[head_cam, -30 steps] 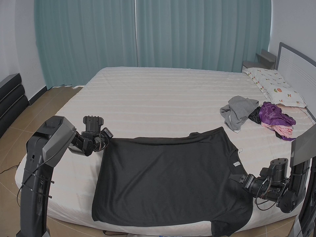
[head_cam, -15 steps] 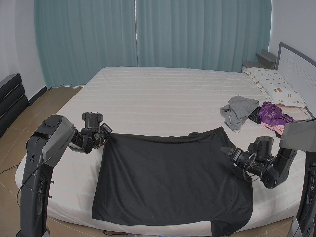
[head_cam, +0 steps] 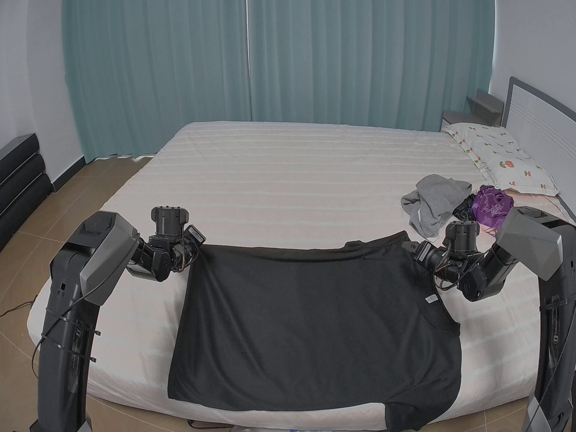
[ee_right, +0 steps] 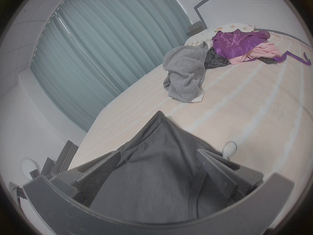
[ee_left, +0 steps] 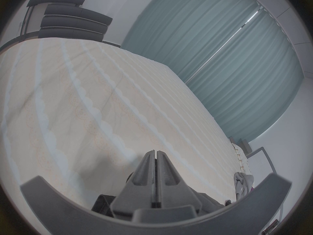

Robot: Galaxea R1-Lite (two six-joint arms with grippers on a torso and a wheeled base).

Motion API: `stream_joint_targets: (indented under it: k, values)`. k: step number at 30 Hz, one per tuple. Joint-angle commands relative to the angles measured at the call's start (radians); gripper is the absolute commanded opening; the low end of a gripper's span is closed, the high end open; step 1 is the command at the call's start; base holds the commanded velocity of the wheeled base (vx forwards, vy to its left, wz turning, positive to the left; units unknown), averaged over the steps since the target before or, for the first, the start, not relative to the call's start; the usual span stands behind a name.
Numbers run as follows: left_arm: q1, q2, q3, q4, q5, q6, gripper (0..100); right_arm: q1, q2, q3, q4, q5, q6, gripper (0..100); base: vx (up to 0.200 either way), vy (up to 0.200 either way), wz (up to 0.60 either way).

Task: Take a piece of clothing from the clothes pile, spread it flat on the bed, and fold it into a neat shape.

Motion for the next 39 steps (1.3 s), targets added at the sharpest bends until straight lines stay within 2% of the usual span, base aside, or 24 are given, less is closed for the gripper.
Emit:
stream_joint_targets:
  k: [1,7,15,23,24,33,39]
  values:
    - [-0.003,0.020,-0.007,-0.012,0.002,0.000,0,-0.023,0.085,-0.104,0.031,-0.008,-0.011,100,0.000,0.000,0.00]
    - [-0.003,0.024,-0.007,-0.010,0.002,0.002,0,-0.029,0.134,-0.210,0.083,-0.011,-0.059,100,0.000,0.000,0.00]
    - [-0.003,0.024,-0.007,-0.007,0.000,0.002,0,-0.026,0.201,-0.340,0.091,-0.017,-0.054,100,0.000,0.000,0.00]
    - [-0.004,0.025,-0.004,-0.002,0.000,0.003,0,-0.020,0.238,-0.382,0.097,-0.028,-0.053,100,0.000,0.000,0.00]
    - [-0.004,0.024,-0.004,-0.002,0.000,0.003,0,-0.020,0.243,-0.388,0.097,-0.028,-0.053,0,0.000,0.000,0.00]
    - [-0.011,0.025,0.002,-0.004,0.000,0.006,0,-0.034,0.235,-0.400,0.082,-0.036,-0.014,0,0.000,0.000,0.00]
    - [-0.011,0.028,-0.016,-0.013,0.002,0.006,0,-0.048,0.234,-0.454,0.067,-0.091,-0.008,0,0.000,0.000,0.00]
